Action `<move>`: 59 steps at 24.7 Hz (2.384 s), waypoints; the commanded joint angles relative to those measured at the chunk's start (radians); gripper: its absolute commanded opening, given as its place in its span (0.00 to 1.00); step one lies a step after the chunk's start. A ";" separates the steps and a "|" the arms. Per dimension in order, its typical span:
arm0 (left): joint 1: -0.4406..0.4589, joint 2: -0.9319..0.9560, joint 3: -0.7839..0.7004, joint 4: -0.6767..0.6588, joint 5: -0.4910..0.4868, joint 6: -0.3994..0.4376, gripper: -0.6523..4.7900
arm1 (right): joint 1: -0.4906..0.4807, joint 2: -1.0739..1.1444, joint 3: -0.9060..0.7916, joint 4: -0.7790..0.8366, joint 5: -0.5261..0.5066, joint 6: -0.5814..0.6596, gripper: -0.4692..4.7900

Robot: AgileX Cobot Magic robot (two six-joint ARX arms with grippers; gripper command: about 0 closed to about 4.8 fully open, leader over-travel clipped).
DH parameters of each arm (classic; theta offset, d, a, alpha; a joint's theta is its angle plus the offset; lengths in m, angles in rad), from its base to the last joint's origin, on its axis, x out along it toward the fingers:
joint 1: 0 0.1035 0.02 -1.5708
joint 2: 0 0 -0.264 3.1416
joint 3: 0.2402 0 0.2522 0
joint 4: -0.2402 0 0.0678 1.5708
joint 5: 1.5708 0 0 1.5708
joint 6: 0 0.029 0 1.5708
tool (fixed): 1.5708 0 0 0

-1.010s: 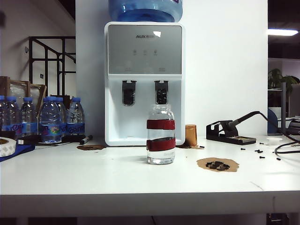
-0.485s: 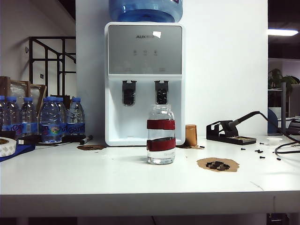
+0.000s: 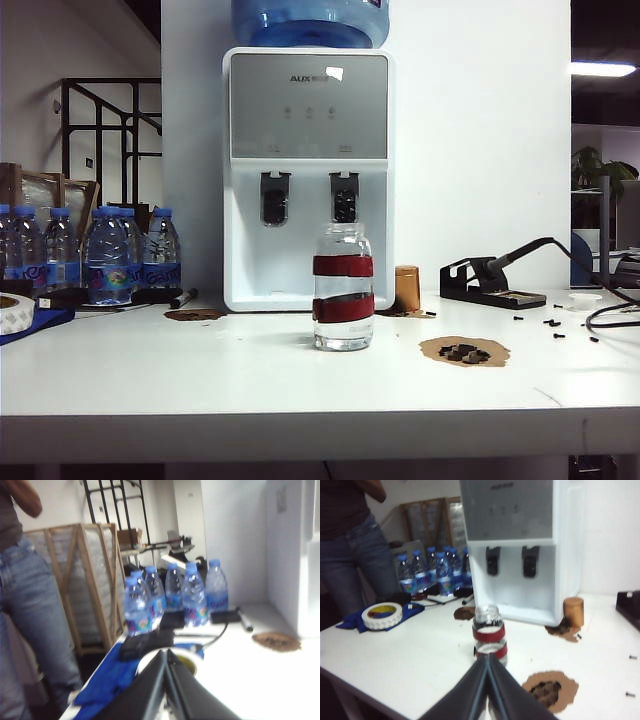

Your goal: Pick up the water bottle with two loops of red belts, then reach the front water dispenser and gently press the gray-black baffle horizontally to get a little water.

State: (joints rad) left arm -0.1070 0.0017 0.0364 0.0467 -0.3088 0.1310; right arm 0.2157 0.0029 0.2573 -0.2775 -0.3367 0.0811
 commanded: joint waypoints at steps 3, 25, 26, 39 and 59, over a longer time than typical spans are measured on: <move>0.078 -0.002 -0.031 -0.034 0.164 0.002 0.11 | 0.001 0.000 0.004 0.034 0.005 0.001 0.08; 0.106 -0.002 -0.032 -0.153 0.324 0.000 0.11 | 0.001 0.000 0.005 0.029 -0.030 0.028 0.09; 0.106 -0.002 -0.031 -0.157 0.324 0.000 0.11 | 0.001 0.000 0.005 0.028 -0.030 0.027 0.09; 0.106 -0.002 -0.031 -0.161 0.324 0.000 0.11 | 0.001 0.000 0.005 0.030 -0.029 0.009 0.09; 0.105 -0.002 -0.031 -0.161 0.324 0.000 0.11 | 0.001 0.000 0.004 0.032 -0.029 0.010 0.09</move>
State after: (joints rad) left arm -0.0017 0.0017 0.0124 -0.1169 0.0185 0.1303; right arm 0.2157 0.0029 0.2577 -0.2577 -0.3637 0.0940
